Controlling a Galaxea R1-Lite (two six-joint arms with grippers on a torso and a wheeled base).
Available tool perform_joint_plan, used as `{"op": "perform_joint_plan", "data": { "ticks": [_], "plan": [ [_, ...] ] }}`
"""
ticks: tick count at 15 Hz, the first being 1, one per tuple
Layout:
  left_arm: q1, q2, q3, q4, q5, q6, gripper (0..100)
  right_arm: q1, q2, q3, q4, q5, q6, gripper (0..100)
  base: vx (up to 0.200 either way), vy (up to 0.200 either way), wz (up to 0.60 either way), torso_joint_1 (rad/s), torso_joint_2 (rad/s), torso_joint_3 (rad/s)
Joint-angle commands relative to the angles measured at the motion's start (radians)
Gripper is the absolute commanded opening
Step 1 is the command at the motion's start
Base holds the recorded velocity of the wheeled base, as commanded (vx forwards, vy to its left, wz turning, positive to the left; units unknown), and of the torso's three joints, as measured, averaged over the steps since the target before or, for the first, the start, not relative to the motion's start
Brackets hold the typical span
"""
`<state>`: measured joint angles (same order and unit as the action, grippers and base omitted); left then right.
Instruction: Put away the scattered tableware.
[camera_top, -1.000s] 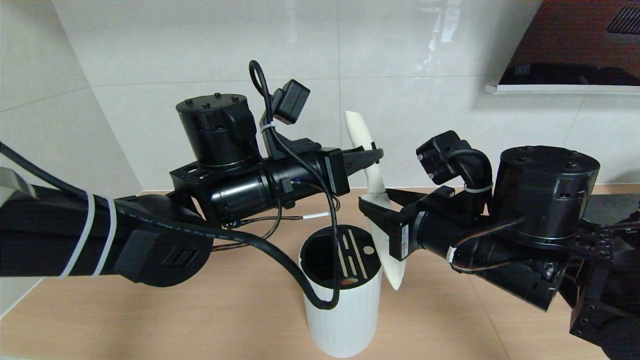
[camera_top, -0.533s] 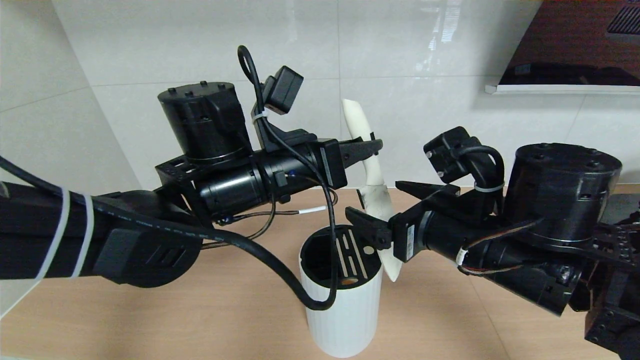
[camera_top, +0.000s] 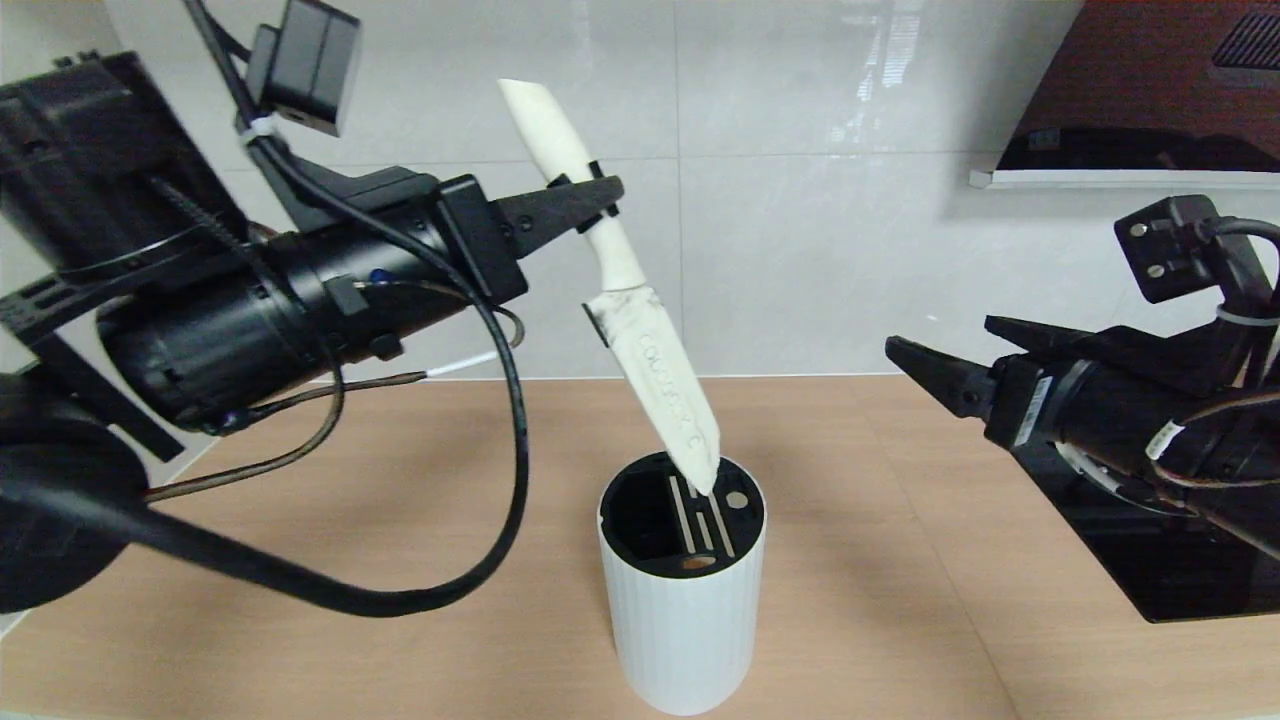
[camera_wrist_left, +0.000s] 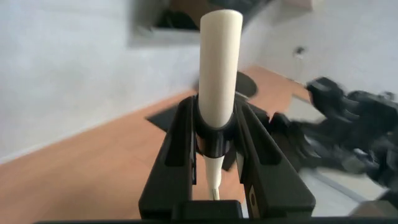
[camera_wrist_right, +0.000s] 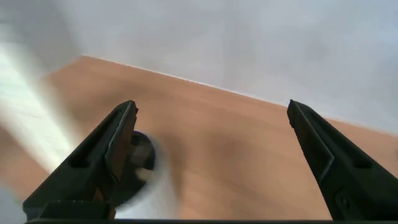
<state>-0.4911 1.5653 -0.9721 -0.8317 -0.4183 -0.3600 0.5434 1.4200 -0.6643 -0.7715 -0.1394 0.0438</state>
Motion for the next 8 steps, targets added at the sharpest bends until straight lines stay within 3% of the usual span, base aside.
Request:
{"op": "perform_joint_plan", "data": {
  "ticks": [1, 2, 4, 8],
  "plan": [
    [0.045, -0.137, 0.167, -0.098, -0.007, 0.042, 0, -0.060, -0.006, 0.022, -0.002, 0.009, 0.018, 100, 0.000, 0.000, 0.00, 0.000, 0.00, 0.000],
    [0.045, -0.156, 0.214, -0.167, -0.014, 0.046, 0, -0.065, 0.002, 0.029, -0.002, 0.007, 0.018, 100, 0.000, 0.000, 0.00, 0.000, 0.00, 0.000],
    [0.045, -0.162, 0.216, -0.190, -0.017, 0.061, 0, -0.072, -0.001, 0.068, -0.003, 0.007, 0.018, 100, 0.000, 0.000, 0.00, 0.000, 0.00, 0.000],
    [0.029, -0.096, 0.234, -0.188, -0.019, 0.242, 0, -0.083, 0.002, 0.084, -0.003, 0.009, 0.018, 100, 0.000, 0.000, 0.00, 0.000, 0.00, 0.000]
  ]
}}
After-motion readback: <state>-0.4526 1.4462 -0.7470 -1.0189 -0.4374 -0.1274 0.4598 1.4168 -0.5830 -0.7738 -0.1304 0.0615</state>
